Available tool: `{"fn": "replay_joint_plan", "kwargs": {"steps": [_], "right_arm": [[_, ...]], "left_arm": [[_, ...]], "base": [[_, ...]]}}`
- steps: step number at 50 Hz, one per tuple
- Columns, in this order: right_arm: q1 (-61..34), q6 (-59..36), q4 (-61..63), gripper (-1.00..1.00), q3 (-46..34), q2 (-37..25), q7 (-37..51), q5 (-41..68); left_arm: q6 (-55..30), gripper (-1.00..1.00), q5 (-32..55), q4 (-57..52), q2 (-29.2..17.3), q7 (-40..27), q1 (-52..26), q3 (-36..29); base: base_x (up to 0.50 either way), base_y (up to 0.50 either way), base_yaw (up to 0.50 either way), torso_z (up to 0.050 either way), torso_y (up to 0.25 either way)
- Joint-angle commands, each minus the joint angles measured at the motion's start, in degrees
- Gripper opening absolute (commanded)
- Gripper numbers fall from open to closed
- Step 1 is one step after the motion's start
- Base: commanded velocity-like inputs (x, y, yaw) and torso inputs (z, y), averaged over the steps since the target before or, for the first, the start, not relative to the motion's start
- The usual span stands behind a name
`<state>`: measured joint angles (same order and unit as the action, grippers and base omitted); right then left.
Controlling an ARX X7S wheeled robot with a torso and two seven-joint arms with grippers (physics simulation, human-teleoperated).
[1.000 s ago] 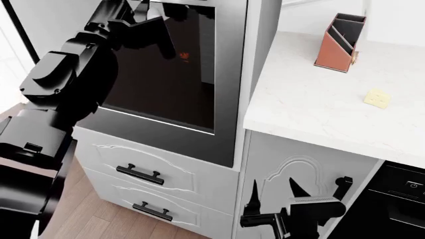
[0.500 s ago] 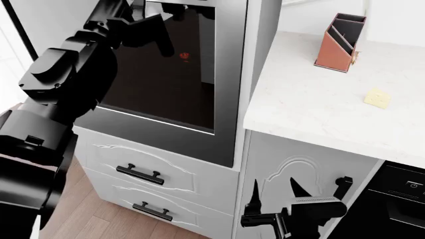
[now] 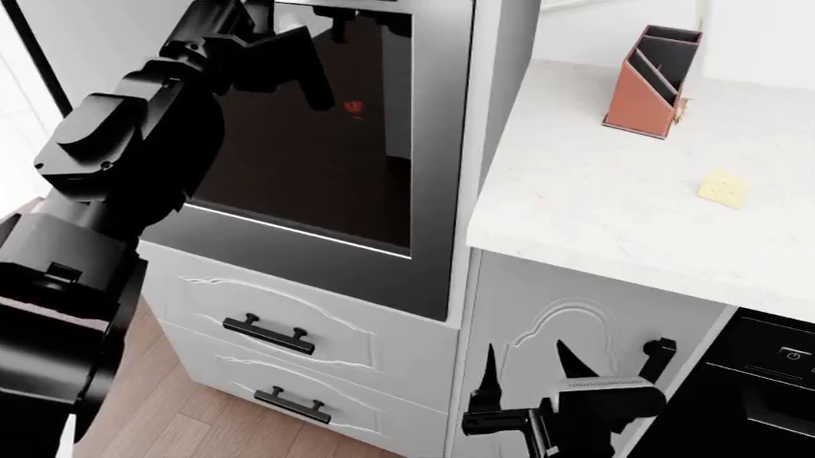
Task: Open the oven door
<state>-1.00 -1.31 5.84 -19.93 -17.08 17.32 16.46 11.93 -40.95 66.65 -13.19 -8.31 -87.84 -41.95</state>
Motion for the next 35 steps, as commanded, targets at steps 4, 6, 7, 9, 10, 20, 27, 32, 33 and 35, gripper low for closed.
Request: {"fn": "replay_joint_plan", "kwargs": {"steps": [4, 6, 7, 9, 10, 20, 27, 32, 33, 35], "right_arm": [[-0.1, 0.1, -0.2, 1.00, -0.4, -0.1, 0.2, 0.0], [-0.2, 0.2, -0.3, 1.00, -0.4, -0.1, 0.2, 0.0], [-0.2, 0.2, -0.4, 1.00, -0.5, -0.1, 0.2, 0.0], [-0.1, 0.2, -0.3, 1.00, -0.5, -0.2, 0.2, 0.0], [-0.1, 0.1, -0.3, 1.00, -0.6, -0.2, 0.2, 0.0], [-0.1, 0.2, -0.2, 1.00, -0.9, -0.3, 0.4, -0.1], [-0.2, 0.3, -0.2, 1.00, -1.0, -0.3, 0.5, -0.1], [-0.2, 0.5, -0.6, 1.00, -1.2, -0.3, 0.5, -0.2], [-0.2, 0.5, -0.5, 1.00, -1.2, -0.3, 0.5, -0.2], [-0.2, 0.4, -0.5, 1.00, -1.3, -0.4, 0.6, -0.1]], "left_arm": [[-0.7, -1.00, 1.3, -2.3, -0.5, 0.6, 0.6, 1.4], [-0.7, -1.00, 1.3, -2.3, -0.6, 0.5, 0.6, 1.3], [-0.8, -1.00, 1.2, -2.7, -0.7, 0.5, 0.7, 1.3], [-1.1, -1.00, 1.1, -4.0, -1.1, 0.7, 1.1, 1.3], [-1.1, -1.00, 1.0, -4.5, -1.2, 0.6, 1.2, 1.2], [-4.0, -1.00, 0.7, -17.0, -4.9, 4.4, 5.2, 2.0], [-4.9, -1.00, 0.7, -22.8, -6.9, 5.9, 7.2, 2.4], [-4.3, -1.00, 0.9, -23.9, -8.0, 5.7, 7.8, 2.7], [-4.3, -1.00, 0.9, -24.2, -8.2, 5.7, 7.9, 2.7], [-4.4, -1.00, 0.9, -25.0, -8.5, 5.9, 8.2, 2.7]], "base": [[0.00, 0.00, 0.00, 0.000, 0.000], [0.00, 0.00, 0.00, 0.000, 0.000], [0.00, 0.00, 0.00, 0.000, 0.000], [0.00, 0.00, 0.00, 0.000, 0.000], [0.00, 0.00, 0.00, 0.000, 0.000], [0.00, 0.00, 0.00, 0.000, 0.001], [0.00, 0.00, 0.00, 0.000, 0.001], [0.00, 0.00, 0.00, 0.000, 0.000], [0.00, 0.00, 0.00, 0.000, 0.010], [0.00, 0.00, 0.00, 0.000, 0.000]]}}
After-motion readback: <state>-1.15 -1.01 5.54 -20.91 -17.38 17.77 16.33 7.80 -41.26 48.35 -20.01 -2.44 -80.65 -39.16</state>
